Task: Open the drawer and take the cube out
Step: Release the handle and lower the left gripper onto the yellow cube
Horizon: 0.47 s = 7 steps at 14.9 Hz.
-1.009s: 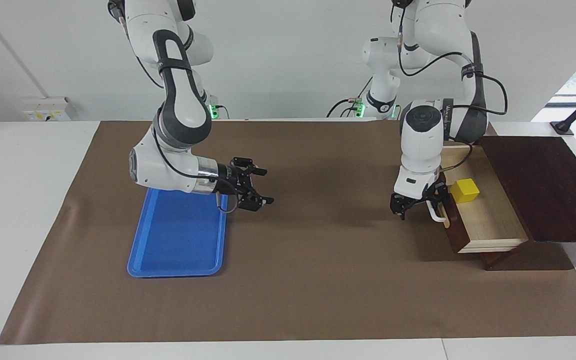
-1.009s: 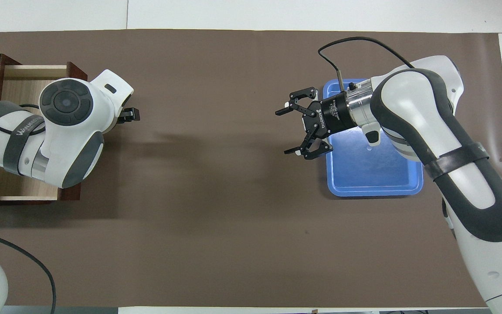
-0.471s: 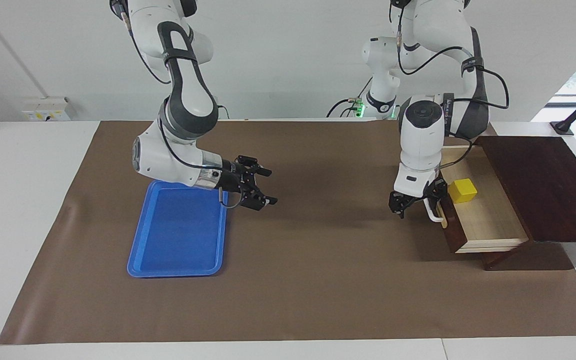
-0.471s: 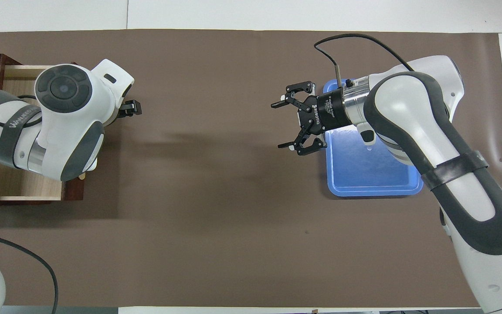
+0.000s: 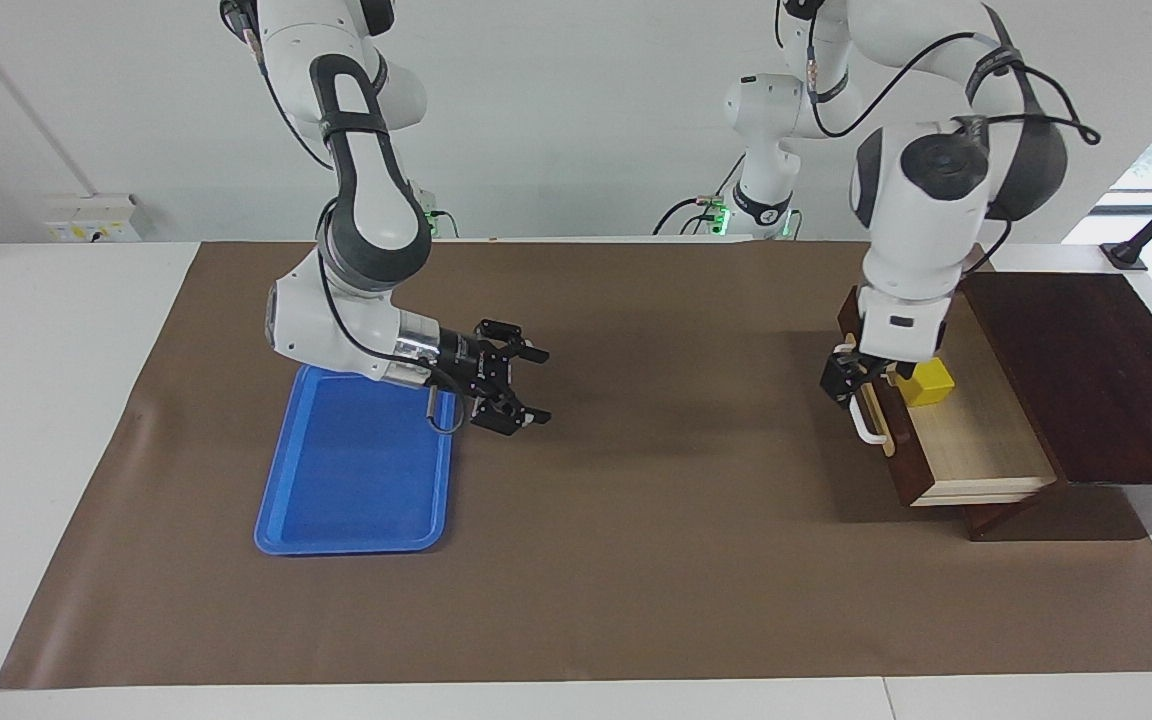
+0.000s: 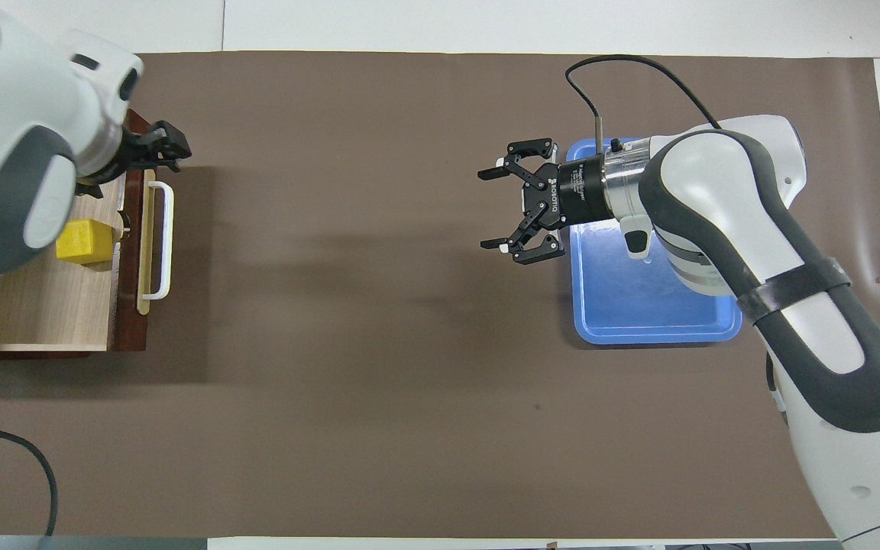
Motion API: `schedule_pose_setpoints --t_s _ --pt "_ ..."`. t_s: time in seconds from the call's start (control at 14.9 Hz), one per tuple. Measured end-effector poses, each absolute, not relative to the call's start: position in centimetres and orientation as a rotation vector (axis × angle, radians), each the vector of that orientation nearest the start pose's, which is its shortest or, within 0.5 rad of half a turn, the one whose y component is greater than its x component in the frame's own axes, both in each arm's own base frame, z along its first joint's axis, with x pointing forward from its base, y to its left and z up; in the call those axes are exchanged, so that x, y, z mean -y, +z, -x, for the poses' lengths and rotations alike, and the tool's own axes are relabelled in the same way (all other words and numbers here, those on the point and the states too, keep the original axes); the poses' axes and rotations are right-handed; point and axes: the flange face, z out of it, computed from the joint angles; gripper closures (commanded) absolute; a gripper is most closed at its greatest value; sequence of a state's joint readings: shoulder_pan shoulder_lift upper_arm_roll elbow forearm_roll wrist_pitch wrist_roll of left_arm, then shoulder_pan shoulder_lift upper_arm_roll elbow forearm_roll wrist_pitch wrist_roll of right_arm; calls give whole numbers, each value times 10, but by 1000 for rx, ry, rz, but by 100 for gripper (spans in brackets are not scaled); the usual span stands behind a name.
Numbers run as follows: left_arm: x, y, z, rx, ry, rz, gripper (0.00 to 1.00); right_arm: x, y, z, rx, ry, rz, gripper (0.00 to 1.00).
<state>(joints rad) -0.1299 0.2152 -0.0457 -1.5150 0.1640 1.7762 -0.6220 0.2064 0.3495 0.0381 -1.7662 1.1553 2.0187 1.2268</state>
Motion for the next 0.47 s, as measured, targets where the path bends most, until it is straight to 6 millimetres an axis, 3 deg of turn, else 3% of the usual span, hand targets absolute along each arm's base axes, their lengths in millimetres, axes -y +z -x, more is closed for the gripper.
schedule_pose_setpoints --t_s 0.13,0.2,0.47 --pt "32 562 -627 885 -149 2928 0 -213 388 -619 -1623 937 1606 0" --pt "10 564 -626 1034 -148 2891 0 -217 387 -617 -1618 939 1613 0" --pt "-27 547 -629 1686 -216 2614 0 -224 379 -616 -1598 939 1638 0"
